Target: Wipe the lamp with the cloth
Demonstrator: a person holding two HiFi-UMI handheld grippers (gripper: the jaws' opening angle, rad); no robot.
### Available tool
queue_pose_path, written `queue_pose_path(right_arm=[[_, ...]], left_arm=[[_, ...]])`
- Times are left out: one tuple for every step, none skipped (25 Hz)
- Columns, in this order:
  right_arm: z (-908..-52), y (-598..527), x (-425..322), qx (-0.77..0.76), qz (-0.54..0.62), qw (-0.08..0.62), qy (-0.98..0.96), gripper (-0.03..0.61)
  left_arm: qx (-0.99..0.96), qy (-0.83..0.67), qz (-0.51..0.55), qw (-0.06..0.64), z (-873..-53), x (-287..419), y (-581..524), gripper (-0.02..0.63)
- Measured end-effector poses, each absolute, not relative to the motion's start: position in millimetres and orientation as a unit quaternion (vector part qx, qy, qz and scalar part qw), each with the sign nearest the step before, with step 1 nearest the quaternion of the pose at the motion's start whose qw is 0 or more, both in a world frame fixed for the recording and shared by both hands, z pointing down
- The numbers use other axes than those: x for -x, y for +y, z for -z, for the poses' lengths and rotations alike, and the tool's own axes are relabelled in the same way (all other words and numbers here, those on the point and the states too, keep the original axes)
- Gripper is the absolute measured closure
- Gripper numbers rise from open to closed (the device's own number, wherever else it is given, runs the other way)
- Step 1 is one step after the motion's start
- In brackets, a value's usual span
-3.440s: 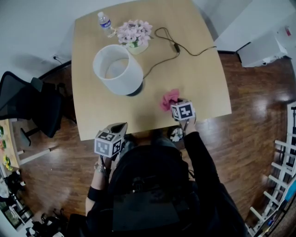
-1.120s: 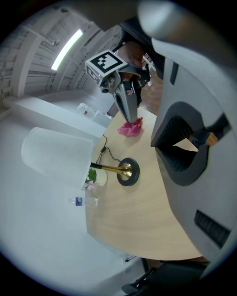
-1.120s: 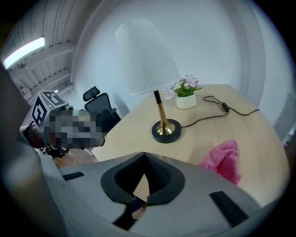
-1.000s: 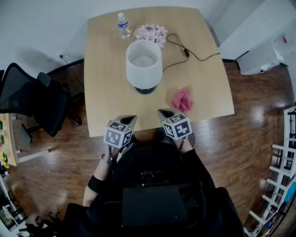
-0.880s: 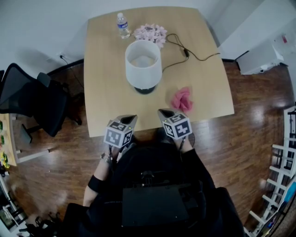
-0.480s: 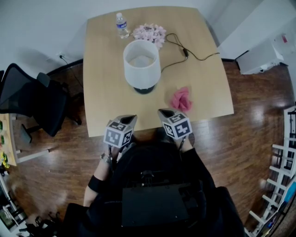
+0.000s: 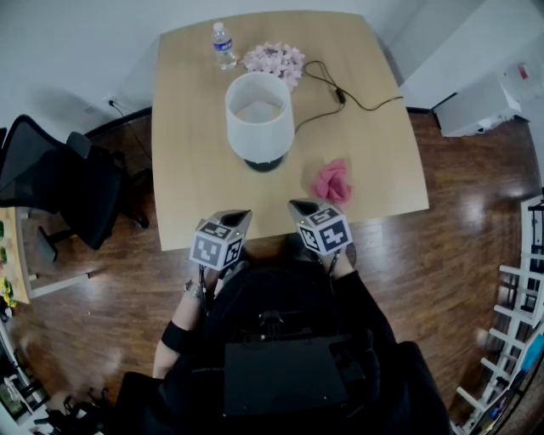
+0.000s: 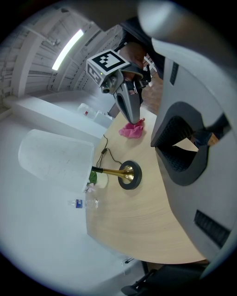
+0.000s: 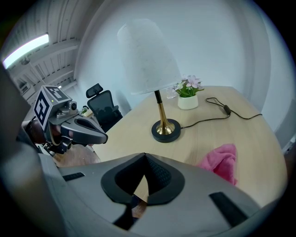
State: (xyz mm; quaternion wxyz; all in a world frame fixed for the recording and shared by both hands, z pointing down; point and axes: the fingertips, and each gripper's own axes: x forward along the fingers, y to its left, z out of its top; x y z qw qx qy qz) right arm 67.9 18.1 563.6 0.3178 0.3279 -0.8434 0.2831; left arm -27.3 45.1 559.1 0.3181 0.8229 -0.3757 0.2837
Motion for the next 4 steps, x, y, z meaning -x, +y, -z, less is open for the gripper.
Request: queue_pose_path(right_arm=[[-563.7, 18.3, -68.0, -0.328, -0.283, 0.318, -0.843, 0.577], [-563.8, 18.4, -68.4, -0.328, -0.284, 0.318, -0.843, 0.577], [-563.9, 18.6, -68.9, -0.329, -0.285, 0.318, -0.842, 0.577], [-564.0, 18.7, -69.3, -0.329, -0.286, 0.319, -0.842, 0.577]], left_arm=[[-0.823, -0.376, -0.284, 0.318, -559.2, 27.4, 45.2, 0.612], [-0.823, -0.375, -0.284, 0.319, -559.2, 27.4, 45.3, 0.612], [-0.823, -0.375, -0.284, 0.319, -559.2, 27.4, 45.5, 0.612], [-0.823, -0.375, -0.284, 0.319, -559.3, 27.3, 45.7, 0.612]])
